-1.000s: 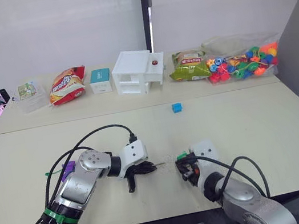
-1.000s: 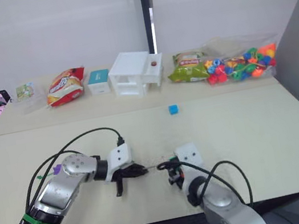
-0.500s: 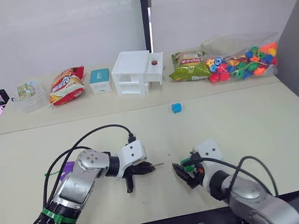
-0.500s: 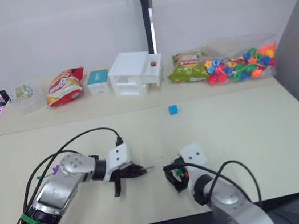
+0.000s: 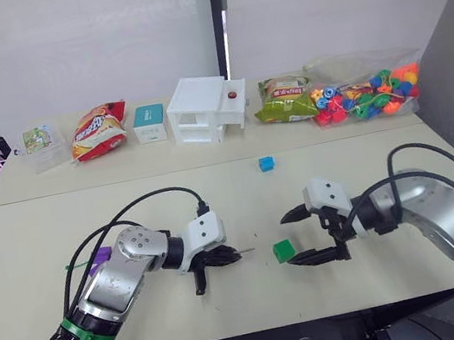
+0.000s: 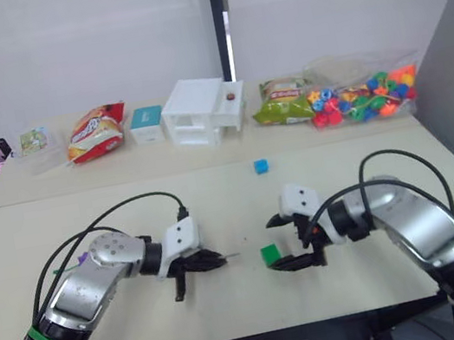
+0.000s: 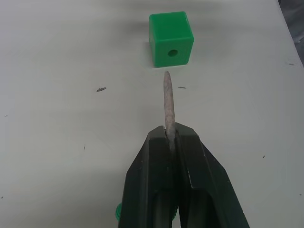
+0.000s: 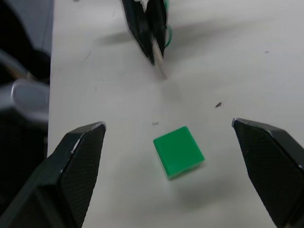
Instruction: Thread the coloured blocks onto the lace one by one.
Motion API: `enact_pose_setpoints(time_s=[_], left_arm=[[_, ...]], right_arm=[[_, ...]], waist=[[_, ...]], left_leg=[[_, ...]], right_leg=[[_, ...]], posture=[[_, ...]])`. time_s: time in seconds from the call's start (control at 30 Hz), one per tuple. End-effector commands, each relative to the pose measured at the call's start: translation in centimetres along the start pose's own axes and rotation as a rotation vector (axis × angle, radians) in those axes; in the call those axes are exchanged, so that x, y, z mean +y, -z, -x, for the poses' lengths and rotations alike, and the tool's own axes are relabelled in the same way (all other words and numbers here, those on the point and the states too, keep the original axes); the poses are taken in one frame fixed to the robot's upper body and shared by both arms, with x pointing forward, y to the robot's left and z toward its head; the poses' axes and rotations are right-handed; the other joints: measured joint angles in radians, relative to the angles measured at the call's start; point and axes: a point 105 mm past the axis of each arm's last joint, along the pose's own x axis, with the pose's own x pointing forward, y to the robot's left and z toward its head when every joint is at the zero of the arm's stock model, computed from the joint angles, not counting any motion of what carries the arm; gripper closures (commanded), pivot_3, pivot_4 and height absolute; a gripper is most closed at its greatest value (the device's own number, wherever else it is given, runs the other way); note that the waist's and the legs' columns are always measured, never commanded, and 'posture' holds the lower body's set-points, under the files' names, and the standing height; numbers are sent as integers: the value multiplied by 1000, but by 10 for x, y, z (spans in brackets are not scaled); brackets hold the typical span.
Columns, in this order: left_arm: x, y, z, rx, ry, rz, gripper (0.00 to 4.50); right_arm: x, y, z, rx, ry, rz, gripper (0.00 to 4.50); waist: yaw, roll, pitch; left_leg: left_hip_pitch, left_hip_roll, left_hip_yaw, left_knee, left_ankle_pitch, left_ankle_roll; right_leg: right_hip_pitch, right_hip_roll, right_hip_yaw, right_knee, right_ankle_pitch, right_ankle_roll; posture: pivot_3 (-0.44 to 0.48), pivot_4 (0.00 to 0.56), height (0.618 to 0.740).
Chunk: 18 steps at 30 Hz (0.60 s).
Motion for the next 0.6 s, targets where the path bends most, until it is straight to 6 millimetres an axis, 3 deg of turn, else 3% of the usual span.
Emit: enact_pose_setpoints(time_s=[0.03, 0.23, 0.43, 0.57, 0.6], left_arm=[[-1, -8, 6, -15, -16, -25, 4500], [-5, -9, 6, -13, -22, -20, 4500], [-8, -9, 6, 5, -20, -11, 4500], [-8, -9, 4, 37, -25, -1, 4500], [-6, -8, 4, 52, -32, 6, 4500]], right_arm=[[-3, 13, -7, 78, -116, 162, 17], [-17, 20, -22, 67, -133, 240, 17], [-22, 33, -22, 78, -112, 237, 1872], [-23, 30, -23, 32, -56, 196, 3269], [-24, 29, -22, 22, -36, 184, 3304]], waist=[[1, 0, 0], [4, 0, 0], [3, 0, 0], [3, 0, 0], [3, 0, 0]], left_leg=[[0, 0, 0, 0, 0, 0], [-2, 0, 0, 1, 0, -1], [-2, -1, 0, 1, 0, -1], [-2, -1, 0, 1, 1, -1], [-2, -1, 0, 1, 1, -1]], right_leg=[[0, 0, 0, 0, 0, 0], [-2, -1, 0, 0, 0, 0], [-2, -1, 0, 0, 0, 0], [-2, -1, 0, 1, 0, 0], [-1, -1, 0, 1, 0, 0]], posture=[[0, 150, 740], [0, 150, 740], [0, 150, 740], [0, 150, 740], [0, 150, 740]])
